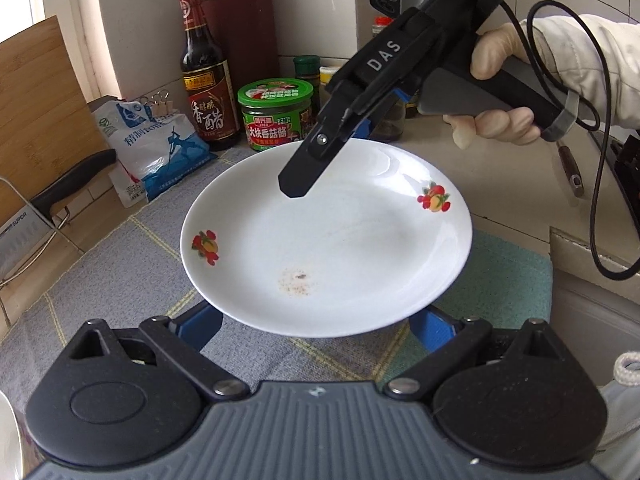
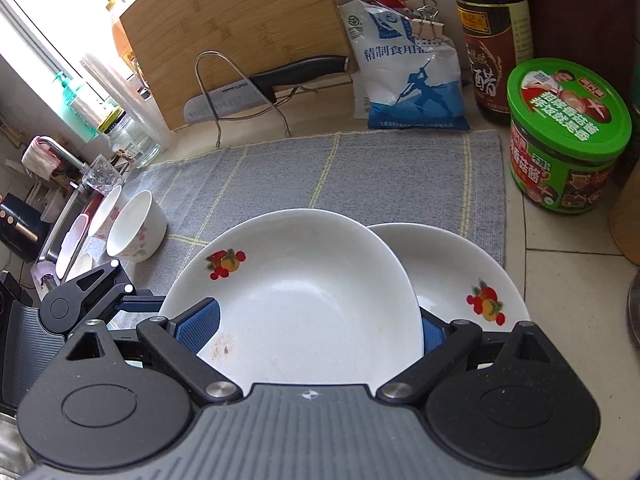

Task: Organize plates and bowls
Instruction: 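Lower the plate onto the stacked plates with the right gripper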

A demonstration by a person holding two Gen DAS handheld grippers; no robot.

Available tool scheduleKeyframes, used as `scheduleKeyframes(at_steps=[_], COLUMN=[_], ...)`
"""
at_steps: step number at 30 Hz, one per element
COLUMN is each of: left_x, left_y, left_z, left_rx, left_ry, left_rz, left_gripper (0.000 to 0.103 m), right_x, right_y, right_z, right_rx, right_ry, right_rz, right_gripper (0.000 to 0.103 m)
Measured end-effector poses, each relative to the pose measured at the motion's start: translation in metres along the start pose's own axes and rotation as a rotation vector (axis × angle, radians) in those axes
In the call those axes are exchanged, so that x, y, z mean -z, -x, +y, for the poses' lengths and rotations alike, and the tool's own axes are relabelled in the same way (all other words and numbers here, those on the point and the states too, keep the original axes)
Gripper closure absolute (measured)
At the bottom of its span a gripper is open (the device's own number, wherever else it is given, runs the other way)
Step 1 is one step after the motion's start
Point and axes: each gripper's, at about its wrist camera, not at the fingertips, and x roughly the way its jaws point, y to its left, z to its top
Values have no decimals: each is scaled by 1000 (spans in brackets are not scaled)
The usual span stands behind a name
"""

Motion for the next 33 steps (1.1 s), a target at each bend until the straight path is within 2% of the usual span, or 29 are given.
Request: scheduleKeyframes(at_steps=[19,33], left_x=[-20,-22], left_y=[-34,-36], left_z=[-5,-12], left_rx=[27,23], left_ry=[-86,-123], left_rz=[33,16], left_gripper=[4,2], right_x=[18,38], right_y=[14,34], right_z=[-31,-28], right_rx=[40,116], right_ry=[-96,-136], right_rz=[-44,-49], right_gripper=[4,3])
